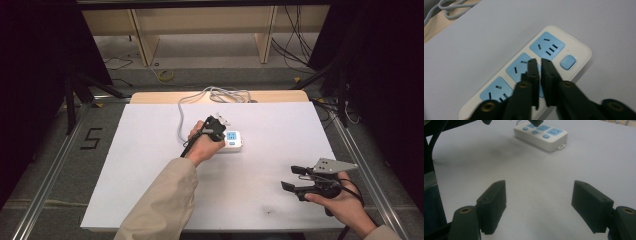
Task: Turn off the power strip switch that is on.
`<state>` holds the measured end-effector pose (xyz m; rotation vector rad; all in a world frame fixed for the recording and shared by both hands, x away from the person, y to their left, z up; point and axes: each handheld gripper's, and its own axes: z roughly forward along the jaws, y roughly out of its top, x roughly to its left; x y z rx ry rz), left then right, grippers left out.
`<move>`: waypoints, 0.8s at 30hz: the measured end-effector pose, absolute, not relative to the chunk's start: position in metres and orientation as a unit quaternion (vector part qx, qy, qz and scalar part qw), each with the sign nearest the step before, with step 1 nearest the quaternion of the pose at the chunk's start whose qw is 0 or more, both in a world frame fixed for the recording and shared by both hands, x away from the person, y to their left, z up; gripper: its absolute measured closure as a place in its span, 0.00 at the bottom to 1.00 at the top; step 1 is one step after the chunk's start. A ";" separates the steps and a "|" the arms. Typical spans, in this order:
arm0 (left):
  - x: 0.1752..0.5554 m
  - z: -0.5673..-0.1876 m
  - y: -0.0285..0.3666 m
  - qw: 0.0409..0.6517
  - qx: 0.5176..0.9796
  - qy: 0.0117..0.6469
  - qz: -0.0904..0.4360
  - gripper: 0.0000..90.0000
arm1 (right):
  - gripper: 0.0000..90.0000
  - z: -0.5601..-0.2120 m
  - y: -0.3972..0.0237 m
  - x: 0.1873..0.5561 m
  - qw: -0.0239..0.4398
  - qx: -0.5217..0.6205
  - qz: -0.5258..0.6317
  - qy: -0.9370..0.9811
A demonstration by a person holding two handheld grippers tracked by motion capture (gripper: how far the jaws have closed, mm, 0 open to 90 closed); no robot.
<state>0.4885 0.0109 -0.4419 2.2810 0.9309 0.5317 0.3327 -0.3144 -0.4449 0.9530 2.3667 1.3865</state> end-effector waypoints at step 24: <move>0.478 -0.428 0.029 0.338 0.854 0.345 0.193 0.51 | 0.31 -0.445 -0.314 0.332 0.117 0.327 0.475 0.809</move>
